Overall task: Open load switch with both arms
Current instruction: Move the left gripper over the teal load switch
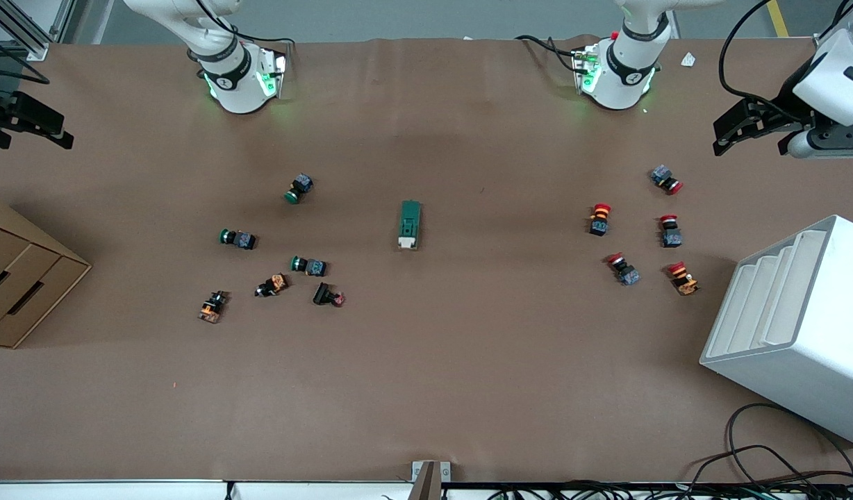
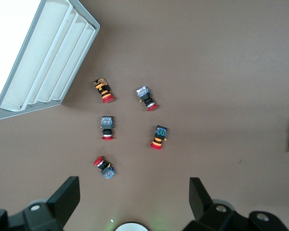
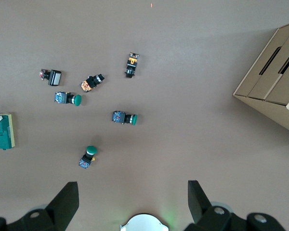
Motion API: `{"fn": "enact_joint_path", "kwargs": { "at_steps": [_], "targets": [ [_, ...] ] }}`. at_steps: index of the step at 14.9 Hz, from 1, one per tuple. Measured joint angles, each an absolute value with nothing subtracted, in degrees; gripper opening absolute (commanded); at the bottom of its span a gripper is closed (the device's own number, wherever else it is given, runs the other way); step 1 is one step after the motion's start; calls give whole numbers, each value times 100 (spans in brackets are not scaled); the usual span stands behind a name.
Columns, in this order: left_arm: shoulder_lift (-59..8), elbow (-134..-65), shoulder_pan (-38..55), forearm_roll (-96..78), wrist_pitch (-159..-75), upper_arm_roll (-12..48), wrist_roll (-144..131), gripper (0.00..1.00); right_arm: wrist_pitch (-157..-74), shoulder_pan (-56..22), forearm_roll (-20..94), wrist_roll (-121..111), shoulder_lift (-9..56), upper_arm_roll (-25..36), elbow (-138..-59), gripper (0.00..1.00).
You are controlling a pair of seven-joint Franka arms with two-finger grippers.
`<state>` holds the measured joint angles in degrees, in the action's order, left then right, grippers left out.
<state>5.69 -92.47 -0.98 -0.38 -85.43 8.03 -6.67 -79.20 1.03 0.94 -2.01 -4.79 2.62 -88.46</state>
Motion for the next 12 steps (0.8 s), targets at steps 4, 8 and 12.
{"fn": "enact_joint_path", "kwargs": {
  "at_steps": [4,8,12],
  "targets": [
    [569,-9243,-81,-73,-8542,816,-658,100,-7917,103,94,-208,-479,262,-8847,100],
    [379,-9167,157,-163,-8545,1123,-701,100,-7903,103,94,-208,-479,269,-8848,100],
    [-330,-8876,513,-177,-8662,1926,-1429,100,-7900,103,98,-208,-480,270,-8849,100]
  ]
}}
